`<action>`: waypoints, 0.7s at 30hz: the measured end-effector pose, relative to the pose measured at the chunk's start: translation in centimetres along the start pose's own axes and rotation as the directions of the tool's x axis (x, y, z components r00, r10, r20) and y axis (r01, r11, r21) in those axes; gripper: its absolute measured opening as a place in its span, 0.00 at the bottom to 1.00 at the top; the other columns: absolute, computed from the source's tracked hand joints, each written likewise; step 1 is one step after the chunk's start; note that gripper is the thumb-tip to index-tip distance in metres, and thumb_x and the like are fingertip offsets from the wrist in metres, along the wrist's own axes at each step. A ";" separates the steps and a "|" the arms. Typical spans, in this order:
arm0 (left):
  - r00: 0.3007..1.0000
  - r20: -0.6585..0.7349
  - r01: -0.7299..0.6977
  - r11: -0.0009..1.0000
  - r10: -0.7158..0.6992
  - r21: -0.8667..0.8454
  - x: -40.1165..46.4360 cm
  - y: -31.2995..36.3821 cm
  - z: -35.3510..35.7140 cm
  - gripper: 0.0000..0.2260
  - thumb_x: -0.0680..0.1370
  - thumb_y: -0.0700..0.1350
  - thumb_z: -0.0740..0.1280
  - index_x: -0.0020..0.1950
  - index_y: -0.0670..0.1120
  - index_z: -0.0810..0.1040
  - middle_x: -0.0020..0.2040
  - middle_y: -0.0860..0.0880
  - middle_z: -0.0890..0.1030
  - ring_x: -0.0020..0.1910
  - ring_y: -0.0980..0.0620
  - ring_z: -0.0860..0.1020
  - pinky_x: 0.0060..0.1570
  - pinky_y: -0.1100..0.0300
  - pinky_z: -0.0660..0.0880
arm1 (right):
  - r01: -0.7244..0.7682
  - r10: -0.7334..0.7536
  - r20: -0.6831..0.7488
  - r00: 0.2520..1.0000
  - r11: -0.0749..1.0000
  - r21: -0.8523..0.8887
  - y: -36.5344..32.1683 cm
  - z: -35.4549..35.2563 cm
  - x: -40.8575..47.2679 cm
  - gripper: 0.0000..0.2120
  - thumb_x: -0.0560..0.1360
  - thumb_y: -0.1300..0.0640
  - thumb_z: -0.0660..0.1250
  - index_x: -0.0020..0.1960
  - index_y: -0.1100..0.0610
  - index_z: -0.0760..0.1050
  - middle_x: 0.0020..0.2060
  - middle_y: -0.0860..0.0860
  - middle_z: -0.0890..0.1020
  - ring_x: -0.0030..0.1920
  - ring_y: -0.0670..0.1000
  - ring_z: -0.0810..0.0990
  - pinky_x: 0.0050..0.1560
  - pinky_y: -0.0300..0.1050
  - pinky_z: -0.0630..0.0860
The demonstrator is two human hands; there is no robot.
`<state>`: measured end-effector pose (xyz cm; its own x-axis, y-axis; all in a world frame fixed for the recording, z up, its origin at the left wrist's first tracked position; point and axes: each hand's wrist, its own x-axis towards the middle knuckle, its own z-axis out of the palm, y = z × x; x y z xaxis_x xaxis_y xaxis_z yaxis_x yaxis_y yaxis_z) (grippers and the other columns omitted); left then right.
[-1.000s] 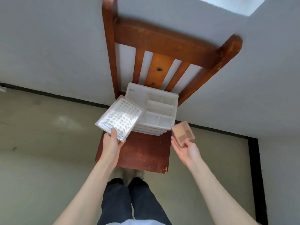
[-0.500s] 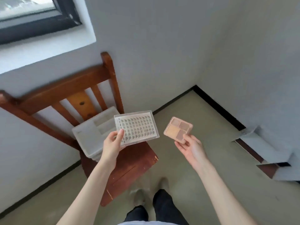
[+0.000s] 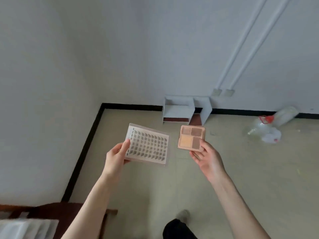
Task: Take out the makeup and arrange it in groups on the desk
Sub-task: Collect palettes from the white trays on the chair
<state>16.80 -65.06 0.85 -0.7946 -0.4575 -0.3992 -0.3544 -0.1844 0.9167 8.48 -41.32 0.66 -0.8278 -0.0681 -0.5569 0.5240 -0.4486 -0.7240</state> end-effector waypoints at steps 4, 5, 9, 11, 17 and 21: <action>0.987 0.157 -0.024 0.998 0.013 0.063 2.5 1.6 11.9 0.10 0.78 0.51 0.63 0.46 0.47 0.80 0.42 0.49 0.83 0.40 0.53 0.81 0.42 0.62 0.75 | 0.116 -0.111 -0.111 0.988 0.992 0.041 -6.8 -8.0 1.9 0.06 0.78 0.58 0.61 0.50 0.58 0.76 0.44 0.53 0.81 0.44 0.49 0.80 0.46 0.43 0.75; 0.980 0.197 -0.032 0.997 0.017 0.074 2.9 1.9 15.0 0.09 0.78 0.51 0.63 0.46 0.47 0.80 0.42 0.49 0.83 0.40 0.54 0.80 0.40 0.63 0.75 | 0.146 -0.137 -0.142 0.980 0.988 0.056 -8.5 -10.1 2.1 0.07 0.78 0.58 0.61 0.50 0.58 0.76 0.45 0.53 0.81 0.45 0.50 0.80 0.45 0.43 0.74; 0.926 0.377 -0.039 0.993 -0.007 0.113 3.4 2.4 26.9 0.08 0.78 0.50 0.63 0.46 0.48 0.80 0.43 0.49 0.83 0.41 0.53 0.81 0.41 0.63 0.75 | 0.242 -0.207 -0.298 0.932 0.967 0.084 -14.2 -18.1 2.3 0.08 0.78 0.57 0.62 0.53 0.61 0.76 0.47 0.54 0.82 0.45 0.50 0.81 0.45 0.42 0.75; 0.876 0.481 -0.046 0.989 -0.027 0.140 3.2 2.3 32.4 0.09 0.78 0.50 0.63 0.48 0.48 0.80 0.46 0.47 0.84 0.44 0.51 0.81 0.45 0.60 0.76 | 0.284 -0.227 -0.373 0.900 0.953 0.105 -16.5 -22.0 2.1 0.08 0.78 0.57 0.62 0.52 0.61 0.76 0.44 0.53 0.83 0.44 0.49 0.81 0.46 0.42 0.75; 0.694 0.707 -0.071 0.963 -0.139 0.259 2.9 1.3 48.3 0.12 0.77 0.52 0.64 0.52 0.45 0.80 0.49 0.44 0.83 0.48 0.47 0.80 0.48 0.58 0.75 | 0.426 -0.238 -0.604 0.760 0.885 0.187 -22.3 -32.2 1.5 0.08 0.77 0.59 0.63 0.41 0.59 0.77 0.28 0.48 0.80 0.37 0.49 0.76 0.46 0.44 0.74; 0.599 0.776 -0.060 0.955 -0.199 0.292 3.1 0.6 58.7 0.12 0.78 0.51 0.62 0.53 0.44 0.79 0.50 0.43 0.82 0.50 0.46 0.80 0.47 0.58 0.75 | 0.483 -0.193 -0.708 0.680 0.844 0.234 -26.1 -38.9 3.1 0.07 0.77 0.60 0.62 0.42 0.60 0.76 0.30 0.51 0.79 0.38 0.50 0.75 0.45 0.44 0.75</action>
<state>-14.81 -15.52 -0.80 -0.7876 0.4373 -0.4340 -0.4345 0.1052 0.8945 0.07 4.83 1.97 -0.5216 0.6709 -0.5270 -0.0043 -0.6198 -0.7848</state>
